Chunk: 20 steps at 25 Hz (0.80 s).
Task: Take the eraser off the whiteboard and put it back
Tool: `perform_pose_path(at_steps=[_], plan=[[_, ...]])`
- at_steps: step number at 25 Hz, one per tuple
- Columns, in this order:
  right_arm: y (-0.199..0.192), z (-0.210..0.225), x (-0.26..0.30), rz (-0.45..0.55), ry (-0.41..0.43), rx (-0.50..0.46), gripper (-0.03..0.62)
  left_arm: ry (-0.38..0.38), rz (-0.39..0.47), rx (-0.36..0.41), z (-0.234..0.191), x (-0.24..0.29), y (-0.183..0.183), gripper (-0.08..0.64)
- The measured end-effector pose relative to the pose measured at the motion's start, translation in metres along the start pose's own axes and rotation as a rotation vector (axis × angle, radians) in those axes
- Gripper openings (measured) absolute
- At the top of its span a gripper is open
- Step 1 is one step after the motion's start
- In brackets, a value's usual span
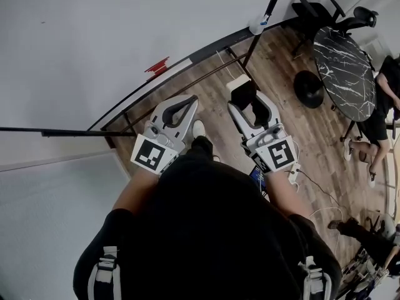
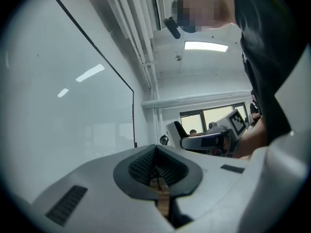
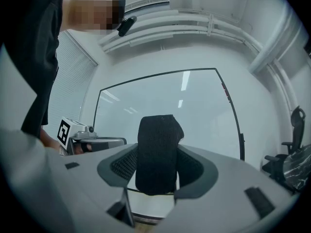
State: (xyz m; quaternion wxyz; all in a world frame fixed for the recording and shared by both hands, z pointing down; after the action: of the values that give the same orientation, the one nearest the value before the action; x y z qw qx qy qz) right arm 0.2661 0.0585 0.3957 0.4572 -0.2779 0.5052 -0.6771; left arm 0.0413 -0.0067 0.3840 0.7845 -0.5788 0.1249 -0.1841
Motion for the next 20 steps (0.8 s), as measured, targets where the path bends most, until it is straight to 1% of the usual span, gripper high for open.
perform_pose_path(at_steps=[3, 9, 12, 20], plan=[[0.007, 0.015, 0.015, -0.007, -0.030, -0.015, 0.225, -0.022, 0.014, 0.002, -0.019, 0.021, -0.002, 0.005], [0.022, 0.044, 0.061, 0.007, -0.059, -0.025, 0.225, -0.048, 0.041, 0.002, -0.067, 0.058, -0.007, 0.005], [0.023, 0.053, 0.086, -0.015, -0.092, -0.048, 0.225, -0.063, 0.043, -0.009, -0.094, 0.070, -0.015, 0.005], [0.024, 0.074, 0.152, -0.023, -0.117, -0.057, 0.225, -0.093, 0.050, -0.031, -0.155, 0.098, -0.035, 0.005]])
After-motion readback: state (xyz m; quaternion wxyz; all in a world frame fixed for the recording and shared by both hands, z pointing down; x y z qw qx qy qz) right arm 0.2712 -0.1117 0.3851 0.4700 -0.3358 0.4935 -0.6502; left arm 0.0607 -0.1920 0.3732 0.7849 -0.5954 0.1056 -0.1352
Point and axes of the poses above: the fingertips, and each gripper's own axes: x forward along the fingers, z to its right, y out of its top, the point moved 10 cm from there along -x, backward along the fingers, and after that the axes turned 14 degrees about x, right-handed, at the moved point
